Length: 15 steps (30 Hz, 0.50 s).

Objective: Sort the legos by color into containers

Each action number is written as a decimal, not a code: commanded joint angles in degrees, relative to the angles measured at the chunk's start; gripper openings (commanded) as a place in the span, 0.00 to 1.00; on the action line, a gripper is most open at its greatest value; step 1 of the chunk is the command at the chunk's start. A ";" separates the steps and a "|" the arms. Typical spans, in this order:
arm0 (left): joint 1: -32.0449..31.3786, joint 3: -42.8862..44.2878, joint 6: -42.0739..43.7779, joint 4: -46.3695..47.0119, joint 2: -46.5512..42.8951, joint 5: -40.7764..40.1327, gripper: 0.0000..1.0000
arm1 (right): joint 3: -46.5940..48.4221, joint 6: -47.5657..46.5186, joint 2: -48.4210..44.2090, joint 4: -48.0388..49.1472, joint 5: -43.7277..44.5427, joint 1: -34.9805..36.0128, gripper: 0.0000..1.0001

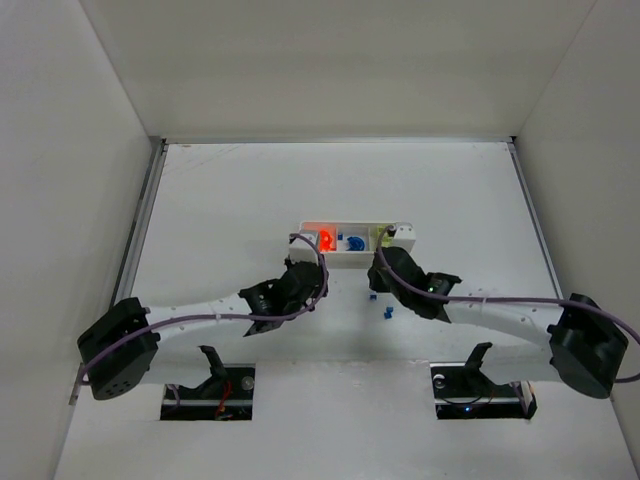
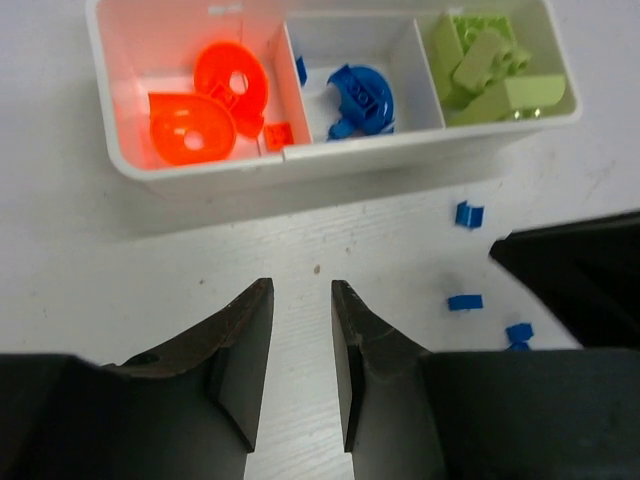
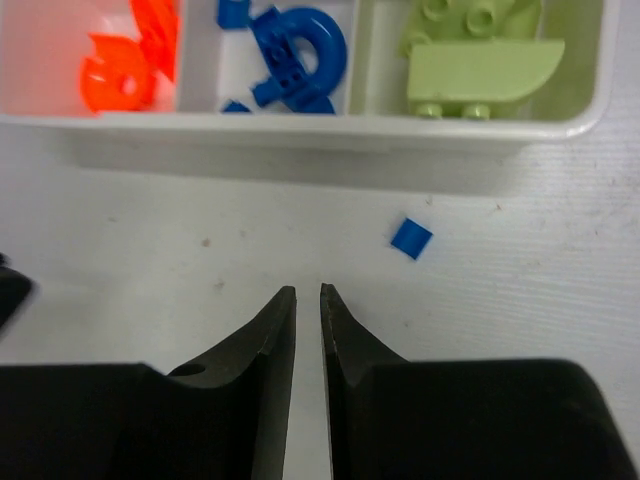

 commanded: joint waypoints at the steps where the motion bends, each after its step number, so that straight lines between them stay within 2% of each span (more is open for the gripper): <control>1: -1.39 -1.13 -0.97 0.09 -1.27 -2.29 0.28 | 4.54 -2.80 -1.26 -0.11 -0.55 -0.55 0.22; 5: -2.28 -1.66 -1.23 0.26 -1.79 -3.17 0.29 | 6.74 -3.33 -0.12 -0.90 -0.55 -0.46 0.24; 9: -2.80 -1.75 -1.41 0.35 -1.27 -3.09 0.30 | 5.09 -1.84 2.17 -3.01 1.29 0.94 0.42; 12: -2.89 -1.66 -1.41 0.70 -0.48 -3.09 0.30 | 2.80 0.70 2.87 -4.41 2.18 2.79 0.50; 15: -2.72 -1.66 -1.41 1.31 0.40 -2.65 0.30 | 1.56 2.90 4.80 -4.51 1.82 4.54 0.52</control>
